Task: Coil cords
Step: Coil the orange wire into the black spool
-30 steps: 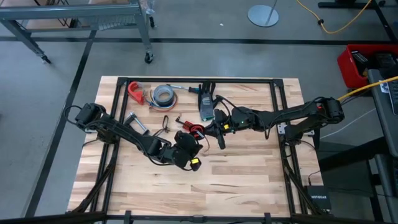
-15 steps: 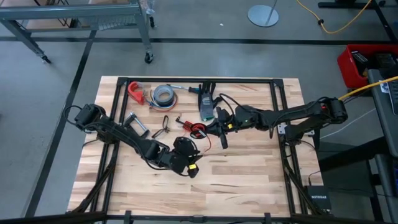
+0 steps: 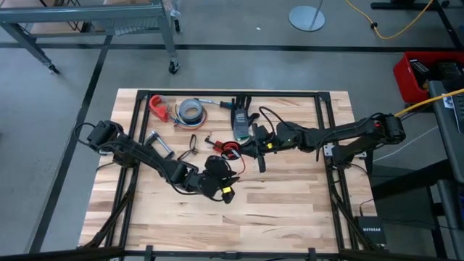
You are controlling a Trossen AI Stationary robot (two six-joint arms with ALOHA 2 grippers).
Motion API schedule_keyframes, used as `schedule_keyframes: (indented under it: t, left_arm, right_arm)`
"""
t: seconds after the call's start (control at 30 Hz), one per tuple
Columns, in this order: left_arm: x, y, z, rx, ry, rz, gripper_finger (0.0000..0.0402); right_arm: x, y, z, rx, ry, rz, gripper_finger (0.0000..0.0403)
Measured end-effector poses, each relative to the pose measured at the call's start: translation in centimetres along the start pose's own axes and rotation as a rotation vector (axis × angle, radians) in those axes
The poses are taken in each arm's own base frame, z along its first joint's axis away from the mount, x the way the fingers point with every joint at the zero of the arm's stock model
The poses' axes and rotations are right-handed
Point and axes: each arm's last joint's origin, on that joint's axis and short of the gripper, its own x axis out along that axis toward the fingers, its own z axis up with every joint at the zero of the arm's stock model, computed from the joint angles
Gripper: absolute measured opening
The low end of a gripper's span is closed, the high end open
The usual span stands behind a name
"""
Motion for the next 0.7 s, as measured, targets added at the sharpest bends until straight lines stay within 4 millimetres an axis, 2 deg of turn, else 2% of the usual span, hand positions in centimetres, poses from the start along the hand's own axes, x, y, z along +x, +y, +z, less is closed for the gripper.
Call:
schedule_keyframes:
  t: [0.5, 0.7]
  left_arm:
    - [0.21, -0.22, 0.77, 0.076, -0.061, -0.02, 0.0102]
    - [0.94, 0.12, 0.61, 0.077, -0.057, -0.001, 0.0097]
  right_arm:
    - [0.0, 0.09, 0.22, -0.001, -0.021, 0.014, 0.0003]
    - [-0.03, 0.33, 0.59, -0.009, -0.051, 0.07, 0.0003]
